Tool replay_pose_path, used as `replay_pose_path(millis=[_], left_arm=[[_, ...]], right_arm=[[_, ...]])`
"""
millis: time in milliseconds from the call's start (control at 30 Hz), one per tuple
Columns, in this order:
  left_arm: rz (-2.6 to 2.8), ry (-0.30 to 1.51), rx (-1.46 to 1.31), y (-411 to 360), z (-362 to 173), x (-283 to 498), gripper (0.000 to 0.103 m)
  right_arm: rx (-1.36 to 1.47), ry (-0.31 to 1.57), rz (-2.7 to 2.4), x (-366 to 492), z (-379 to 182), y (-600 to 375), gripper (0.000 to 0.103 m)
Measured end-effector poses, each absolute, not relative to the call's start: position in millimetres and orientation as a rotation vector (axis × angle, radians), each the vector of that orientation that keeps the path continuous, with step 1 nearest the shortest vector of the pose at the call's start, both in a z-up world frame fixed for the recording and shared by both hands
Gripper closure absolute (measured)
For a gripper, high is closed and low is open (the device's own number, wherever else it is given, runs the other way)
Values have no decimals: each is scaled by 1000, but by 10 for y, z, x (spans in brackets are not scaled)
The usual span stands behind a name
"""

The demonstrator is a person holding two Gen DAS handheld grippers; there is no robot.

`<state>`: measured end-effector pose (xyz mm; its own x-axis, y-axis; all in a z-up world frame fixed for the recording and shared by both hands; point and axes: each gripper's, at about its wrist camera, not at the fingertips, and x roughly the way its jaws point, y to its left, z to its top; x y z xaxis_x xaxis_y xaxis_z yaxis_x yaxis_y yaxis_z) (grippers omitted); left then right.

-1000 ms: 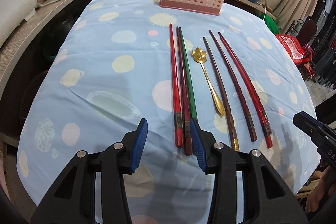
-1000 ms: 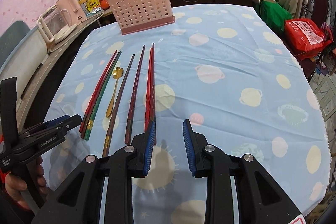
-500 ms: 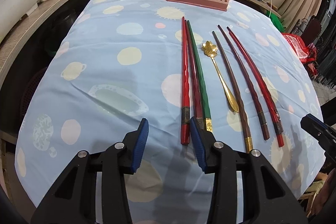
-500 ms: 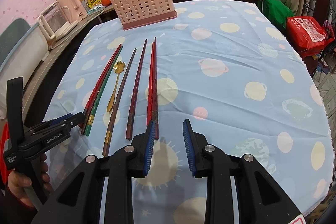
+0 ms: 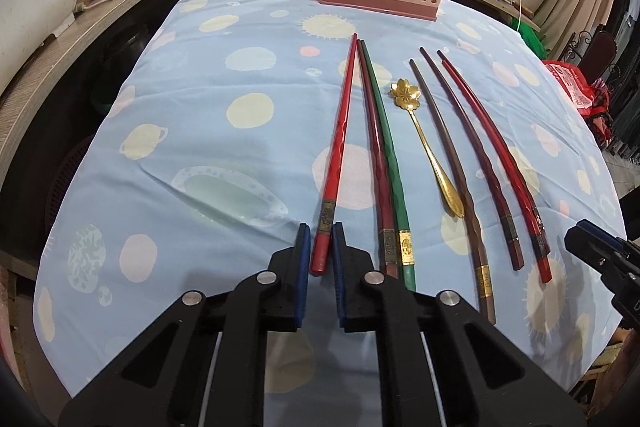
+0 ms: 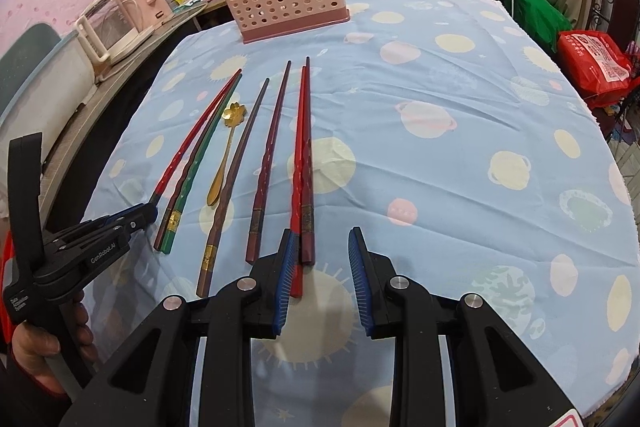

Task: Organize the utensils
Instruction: 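Grasp a red chopstick with the left tool while the right tool grasps a dark red chopstick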

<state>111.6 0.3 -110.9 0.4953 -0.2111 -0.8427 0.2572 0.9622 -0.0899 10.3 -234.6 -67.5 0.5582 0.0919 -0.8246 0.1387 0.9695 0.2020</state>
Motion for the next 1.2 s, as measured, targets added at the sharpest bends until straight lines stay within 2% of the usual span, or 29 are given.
replay_pose_path(millis=[233, 300, 733, 867, 1000, 1200], left_arm=[[-284, 1016, 39, 6, -1115, 1108, 93], [-285, 1019, 28, 12, -1118, 1112, 93], [-286, 1018, 26, 20, -1124, 1118, 93], [-288, 1019, 23, 19, -1126, 1124, 93], [-289, 1019, 22, 18, -1127, 1127, 93], [-298, 1025, 14, 38, -1119, 1127, 94]], right_arm=[[237, 998, -16, 203, -770, -2285, 80], [234, 1004, -16, 232, -803, -2284, 84], [230, 1008, -23, 347, -874, -2339, 86], [178, 1007, -29, 356, -901, -2268, 89], [171, 1001, -30, 352, -903, -2270, 95], [193, 995, -27, 303, -873, -2310, 96]])
